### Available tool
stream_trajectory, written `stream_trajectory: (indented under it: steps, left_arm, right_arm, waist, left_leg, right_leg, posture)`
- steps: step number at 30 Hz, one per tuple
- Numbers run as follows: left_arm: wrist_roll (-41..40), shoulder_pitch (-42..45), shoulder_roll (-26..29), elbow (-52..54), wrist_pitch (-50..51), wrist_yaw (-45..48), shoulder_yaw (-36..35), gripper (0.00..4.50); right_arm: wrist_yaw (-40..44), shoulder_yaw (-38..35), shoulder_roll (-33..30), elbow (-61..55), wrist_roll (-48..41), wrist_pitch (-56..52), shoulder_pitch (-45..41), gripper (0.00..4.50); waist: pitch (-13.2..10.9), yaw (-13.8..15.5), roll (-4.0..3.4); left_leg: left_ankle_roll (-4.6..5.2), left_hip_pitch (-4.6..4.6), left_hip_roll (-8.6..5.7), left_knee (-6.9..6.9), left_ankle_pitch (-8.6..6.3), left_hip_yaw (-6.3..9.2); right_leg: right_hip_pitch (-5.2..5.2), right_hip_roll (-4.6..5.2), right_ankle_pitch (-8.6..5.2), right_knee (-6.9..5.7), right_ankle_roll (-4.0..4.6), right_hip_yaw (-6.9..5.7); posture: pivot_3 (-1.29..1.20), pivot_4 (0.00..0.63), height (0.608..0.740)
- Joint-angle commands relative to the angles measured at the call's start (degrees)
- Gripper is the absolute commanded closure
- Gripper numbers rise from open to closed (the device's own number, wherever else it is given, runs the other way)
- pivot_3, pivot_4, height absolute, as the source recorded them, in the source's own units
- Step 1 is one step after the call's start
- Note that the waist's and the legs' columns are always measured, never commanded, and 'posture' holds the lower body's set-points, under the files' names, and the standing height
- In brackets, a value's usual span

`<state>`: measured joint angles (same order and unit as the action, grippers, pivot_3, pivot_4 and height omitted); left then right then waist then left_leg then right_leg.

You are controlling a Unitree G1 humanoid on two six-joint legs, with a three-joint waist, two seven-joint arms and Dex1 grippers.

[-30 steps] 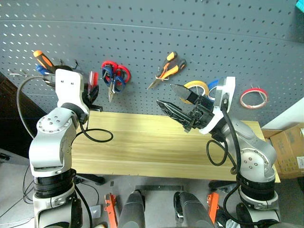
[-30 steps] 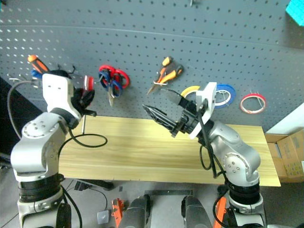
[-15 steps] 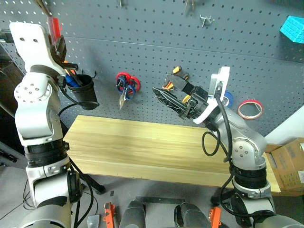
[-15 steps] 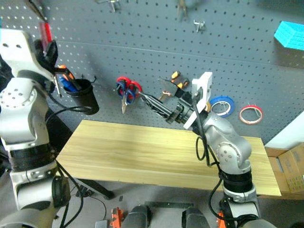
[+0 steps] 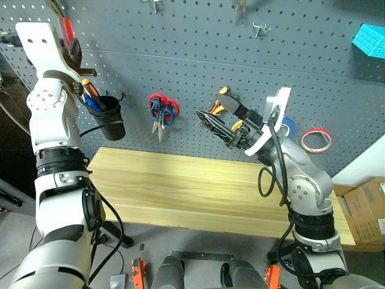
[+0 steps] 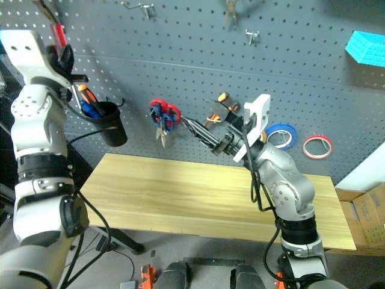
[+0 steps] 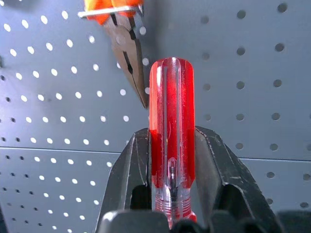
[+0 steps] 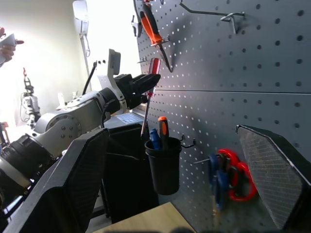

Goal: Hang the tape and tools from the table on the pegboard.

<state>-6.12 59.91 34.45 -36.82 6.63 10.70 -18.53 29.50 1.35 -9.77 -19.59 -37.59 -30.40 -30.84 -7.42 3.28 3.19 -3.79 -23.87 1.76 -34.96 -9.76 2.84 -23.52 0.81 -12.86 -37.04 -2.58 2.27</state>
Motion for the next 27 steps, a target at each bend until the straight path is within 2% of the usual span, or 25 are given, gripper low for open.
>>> stream_trajectory:
  steps: [1, 6, 9, 13, 16, 21, 27]
  left_arm:
    - [-0.2, 4.7, 0.1, -4.6, -5.1, 0.5, 0.6, 3.65]
    - [-0.6, 6.7, -1.0, -9.9, -8.1, 1.5, 1.3, 3.65]
    - [-1.0, 4.0, -1.3, -10.3, -7.8, 1.5, 1.1, 3.65]
    - [-2.8, 0.5, -0.8, -10.9, -4.7, 0.1, -1.1, 3.65]
    - [-1.4, -0.2, -0.8, -11.7, -4.8, 0.9, 0.7, 3.65]
    - [-1.2, 0.8, -0.8, -13.3, -6.3, 1.9, 1.6, 3.65]
    - [-1.9, 1.5, -2.1, -12.9, -6.8, 1.9, 2.2, 3.65]
  right_arm:
    - [-0.5, -0.7, 0.5, -0.5, 0.4, 1.9, -0.5, 0.0]
    - [-2.3, -1.2, 0.4, -2.8, 0.0, 0.9, 0.0, 0.0]
    - [-4.6, -2.0, 0.3, -5.0, -0.1, 0.7, 1.9, 0.0]
    - [-10.1, -5.6, 1.2, -5.7, 0.7, 2.2, 4.8, 0.0]
    - [-8.9, -6.1, -1.4, -4.0, 1.7, 1.8, 4.3, 0.0]
    - [-4.7, -6.1, -5.1, -0.3, 1.5, 2.7, 2.3, 0.0]
    - [-4.7, -4.6, -3.2, 0.8, 2.6, 3.8, 0.4, 0.0]
  waist:
    - [0.0, 0.0, 0.0]
    - [0.0, -0.1, 0.0]
    - [0.0, -0.2, 0.0]
    - [-0.1, -0.6, -0.05]
    - [-1.2, -0.8, -0.25]
    - [-1.8, -1.0, -0.39]
    - [-1.9, -1.4, -0.5]
  left_leg:
    - [0.0, 0.0, 0.0, 0.0, 0.0, 0.0]
    - [0.01, 0.0, 0.0, -0.01, 0.0, 0.0]
    - [0.01, 0.0, 0.0, -0.01, 0.0, 0.0]
    - [0.01, 0.0, 0.02, -0.01, 0.0, -0.03]
    - [0.06, 0.05, 0.04, -0.05, 0.03, -0.03]
    - [0.24, 0.03, 0.03, -0.08, 0.13, -0.04]
    - [0.25, 0.01, 0.03, 0.04, 0.12, 0.0]
  right_leg:
    - [0.0, 0.0, 0.0, 0.0, -0.01, 0.0]
    - [0.0, 0.0, 0.0, -0.03, 0.0, 0.01]
    - [0.0, 0.0, 0.13, -0.03, 0.22, 0.01]
    - [0.0, 0.0, 0.11, -0.04, 0.2, 0.04]
    - [0.02, 0.0, -0.03, -0.08, -0.03, 0.04]
    - [0.04, 0.01, 0.0, -0.11, 0.0, 0.07]
    - [-0.01, 0.0, -0.02, -0.09, 0.0, 0.02]
  posture:
    - [0.18, 0.046, 0.74]
    - [0.16, 0.042, 0.74]
    - [0.14, 0.052, 0.74]
    - [0.12, 0.114, 0.74]
    - [0.12, 0.179, 0.74]
    - [0.13, 0.156, 0.74]
    - [0.14, 0.145, 0.74]
